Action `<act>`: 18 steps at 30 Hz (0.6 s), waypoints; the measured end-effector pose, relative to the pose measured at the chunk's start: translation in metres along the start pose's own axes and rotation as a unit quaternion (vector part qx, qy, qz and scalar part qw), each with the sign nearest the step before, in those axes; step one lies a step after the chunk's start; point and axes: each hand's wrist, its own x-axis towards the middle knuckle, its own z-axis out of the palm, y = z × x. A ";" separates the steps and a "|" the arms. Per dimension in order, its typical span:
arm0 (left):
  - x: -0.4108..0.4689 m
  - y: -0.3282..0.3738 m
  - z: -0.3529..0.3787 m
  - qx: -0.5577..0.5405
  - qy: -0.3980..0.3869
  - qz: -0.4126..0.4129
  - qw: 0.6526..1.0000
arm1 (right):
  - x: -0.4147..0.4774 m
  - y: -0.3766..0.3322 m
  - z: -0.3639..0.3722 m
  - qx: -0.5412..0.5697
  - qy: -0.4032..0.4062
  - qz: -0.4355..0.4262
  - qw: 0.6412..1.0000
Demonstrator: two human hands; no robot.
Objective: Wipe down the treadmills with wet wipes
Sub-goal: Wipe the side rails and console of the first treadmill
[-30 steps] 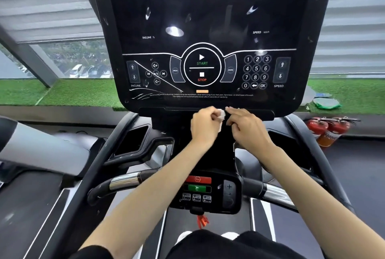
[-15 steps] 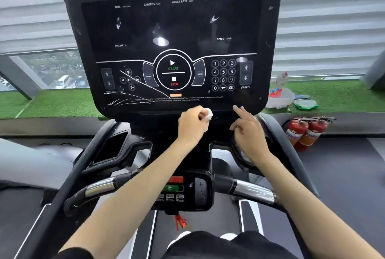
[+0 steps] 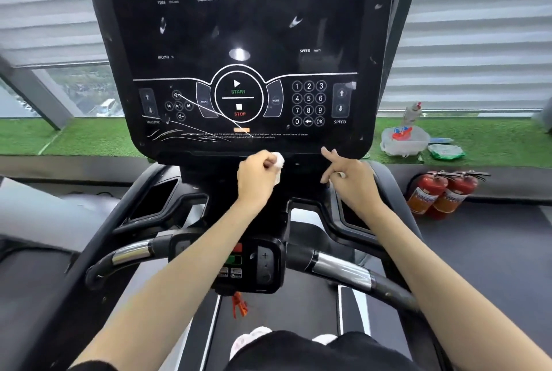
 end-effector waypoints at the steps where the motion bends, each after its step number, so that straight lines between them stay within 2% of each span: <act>1: 0.002 -0.006 -0.003 -0.007 0.018 -0.019 1.000 | -0.001 0.001 0.000 -0.010 0.001 -0.011 1.000; 4: 0.002 0.003 0.006 -0.028 0.053 -0.052 0.997 | 0.001 0.003 -0.002 -0.030 -0.008 -0.029 0.999; 8: -0.013 0.039 0.042 -0.049 0.013 -0.020 0.999 | 0.005 0.006 -0.005 -0.022 -0.019 -0.032 0.999; 11: -0.012 0.034 0.038 -0.038 0.007 -0.012 0.999 | 0.005 0.007 -0.005 -0.036 -0.016 -0.034 0.999; 15: -0.004 0.009 0.013 -0.041 0.091 -0.065 0.993 | 0.005 0.012 -0.005 -0.059 -0.021 -0.046 0.997; 18: -0.013 0.025 0.029 -0.075 0.118 -0.076 0.987 | 0.006 0.013 -0.005 -0.033 -0.028 -0.050 0.998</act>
